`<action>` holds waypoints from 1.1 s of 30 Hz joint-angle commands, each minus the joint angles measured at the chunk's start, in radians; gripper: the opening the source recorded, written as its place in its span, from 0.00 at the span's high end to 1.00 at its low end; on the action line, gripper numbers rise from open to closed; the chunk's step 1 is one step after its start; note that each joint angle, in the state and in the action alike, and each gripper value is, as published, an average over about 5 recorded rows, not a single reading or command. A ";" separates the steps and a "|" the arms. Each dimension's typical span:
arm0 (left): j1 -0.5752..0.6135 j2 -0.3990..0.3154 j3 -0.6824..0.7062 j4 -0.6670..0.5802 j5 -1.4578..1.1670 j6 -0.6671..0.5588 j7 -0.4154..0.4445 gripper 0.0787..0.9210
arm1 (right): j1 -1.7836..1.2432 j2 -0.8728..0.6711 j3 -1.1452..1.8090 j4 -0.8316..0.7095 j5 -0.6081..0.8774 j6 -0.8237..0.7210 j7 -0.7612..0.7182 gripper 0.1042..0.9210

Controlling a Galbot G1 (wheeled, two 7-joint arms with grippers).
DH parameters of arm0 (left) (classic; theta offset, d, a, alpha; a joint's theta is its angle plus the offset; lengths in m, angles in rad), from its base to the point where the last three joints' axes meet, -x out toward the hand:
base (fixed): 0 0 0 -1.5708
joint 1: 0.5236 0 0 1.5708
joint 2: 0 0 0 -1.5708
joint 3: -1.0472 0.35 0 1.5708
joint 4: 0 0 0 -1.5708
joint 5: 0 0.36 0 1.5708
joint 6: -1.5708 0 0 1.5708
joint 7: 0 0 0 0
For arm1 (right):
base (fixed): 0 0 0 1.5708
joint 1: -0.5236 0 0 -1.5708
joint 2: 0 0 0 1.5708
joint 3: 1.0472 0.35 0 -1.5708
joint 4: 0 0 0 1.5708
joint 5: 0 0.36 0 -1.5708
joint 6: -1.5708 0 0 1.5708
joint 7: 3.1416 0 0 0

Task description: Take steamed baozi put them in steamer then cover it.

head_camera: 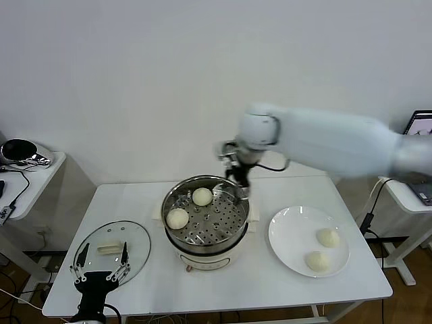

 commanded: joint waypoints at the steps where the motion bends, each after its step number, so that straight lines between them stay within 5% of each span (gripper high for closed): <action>1: 0.005 0.001 0.001 -0.003 0.004 0.000 0.000 0.12 | 0.004 -0.373 -0.009 0.173 -0.173 0.132 -0.111 0.12; 15: 0.031 -0.017 0.001 -0.010 0.029 -0.003 -0.001 0.12 | -0.424 -0.528 0.209 0.174 -0.428 0.223 -0.057 0.12; 33: 0.044 -0.025 -0.013 -0.010 0.030 -0.005 -0.002 0.12 | -0.766 -0.426 0.434 0.019 -0.503 0.213 0.010 0.12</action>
